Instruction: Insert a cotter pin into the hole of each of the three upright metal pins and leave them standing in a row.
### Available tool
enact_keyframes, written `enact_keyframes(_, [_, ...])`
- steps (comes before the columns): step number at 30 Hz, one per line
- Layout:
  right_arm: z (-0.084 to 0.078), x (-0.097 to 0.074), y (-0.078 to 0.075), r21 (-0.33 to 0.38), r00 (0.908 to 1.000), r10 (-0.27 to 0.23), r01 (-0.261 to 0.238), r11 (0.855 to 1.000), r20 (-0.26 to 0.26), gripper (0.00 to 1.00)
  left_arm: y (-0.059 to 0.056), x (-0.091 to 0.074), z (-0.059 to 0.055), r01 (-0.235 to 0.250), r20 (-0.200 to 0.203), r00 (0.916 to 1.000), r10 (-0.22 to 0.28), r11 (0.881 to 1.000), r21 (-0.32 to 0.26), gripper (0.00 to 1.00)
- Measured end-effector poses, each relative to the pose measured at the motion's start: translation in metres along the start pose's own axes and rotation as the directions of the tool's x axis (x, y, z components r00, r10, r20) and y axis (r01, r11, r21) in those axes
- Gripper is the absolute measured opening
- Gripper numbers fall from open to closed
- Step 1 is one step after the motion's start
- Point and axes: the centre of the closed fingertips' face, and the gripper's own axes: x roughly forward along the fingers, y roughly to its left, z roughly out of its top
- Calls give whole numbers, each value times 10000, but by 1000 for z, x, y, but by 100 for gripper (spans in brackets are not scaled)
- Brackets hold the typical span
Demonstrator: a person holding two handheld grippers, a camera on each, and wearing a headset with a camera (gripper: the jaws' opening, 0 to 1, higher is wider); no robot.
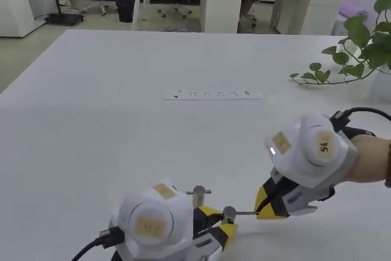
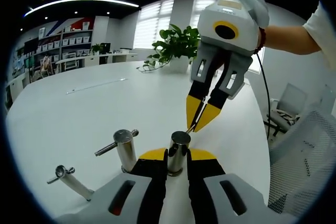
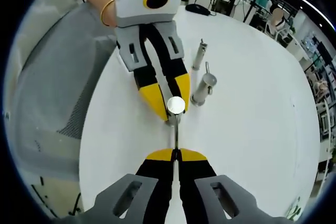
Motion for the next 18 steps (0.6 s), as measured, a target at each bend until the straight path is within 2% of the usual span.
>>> enact_keyframes(10, [5, -3, -1, -303, 10000, -36, 37, 9995, 35, 3, -1, 0, -1, 89, -30, 10000, -89, 9999, -88, 12])
enact_keyframes(13, [5, -2, -2, -535, 9999, -72, 65, 9985, -135, 3, -1, 0, -1, 115, -38, 9999, -115, 9999, -36, 12])
enact_keyframes(18, [6, -2, -3, -826, 9999, -79, 69, 9966, -118, 3, -1, 0, -1, 148, -23, 9999, -148, 9999, -47, 12])
